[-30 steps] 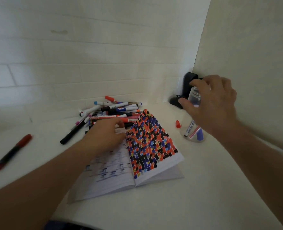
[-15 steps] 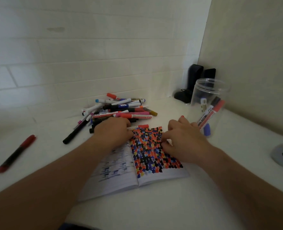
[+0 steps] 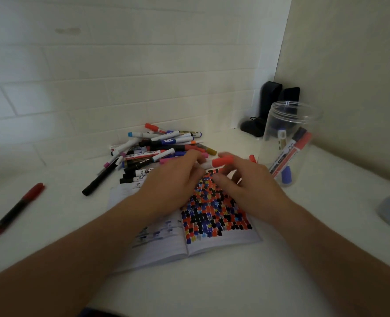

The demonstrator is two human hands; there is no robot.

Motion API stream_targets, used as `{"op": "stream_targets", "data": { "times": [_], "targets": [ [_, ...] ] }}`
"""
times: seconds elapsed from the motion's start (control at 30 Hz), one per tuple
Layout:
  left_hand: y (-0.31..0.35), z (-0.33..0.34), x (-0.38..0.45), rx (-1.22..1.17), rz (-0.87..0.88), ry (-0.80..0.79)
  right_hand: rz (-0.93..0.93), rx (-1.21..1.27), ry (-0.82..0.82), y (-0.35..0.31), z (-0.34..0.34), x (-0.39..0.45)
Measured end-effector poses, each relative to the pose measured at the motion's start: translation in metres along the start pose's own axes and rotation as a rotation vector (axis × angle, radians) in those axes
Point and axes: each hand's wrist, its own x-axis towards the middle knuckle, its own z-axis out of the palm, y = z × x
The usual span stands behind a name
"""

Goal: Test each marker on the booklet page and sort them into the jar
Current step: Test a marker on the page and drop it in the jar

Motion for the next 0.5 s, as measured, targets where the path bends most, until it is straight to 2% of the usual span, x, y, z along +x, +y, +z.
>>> {"op": "stream_targets", "data": {
  "times": [0.1, 0.2, 0.27, 0.33, 0.43, 0.5],
  "targets": [
    [0.008, 0.003, -0.014, -0.255, 0.084, -0.113, -0.192, 0.116, 0.143, -0.008, 0.001, -0.001],
    [0.002, 0.008, -0.020, -0.418, -0.041, -0.120, -0.280, 0.106, 0.261, -0.018, -0.002, -0.003],
    [-0.003, 0.006, -0.023, -0.674, -0.186, -0.072, -0.235, 0.042, 0.190, -0.023, -0.004, -0.005],
    [-0.005, 0.001, -0.024, -0.798, -0.227, -0.021, -0.191, -0.086, 0.024, -0.022, -0.001, -0.007],
    [-0.005, 0.000, -0.028, -0.828, -0.189, -0.046, -0.165, -0.264, -0.196, -0.017, 0.007, -0.008],
    [-0.004, 0.004, -0.030, -0.726, -0.143, -0.096, -0.174, -0.306, -0.251, -0.015, 0.010, -0.010]
  ]
}}
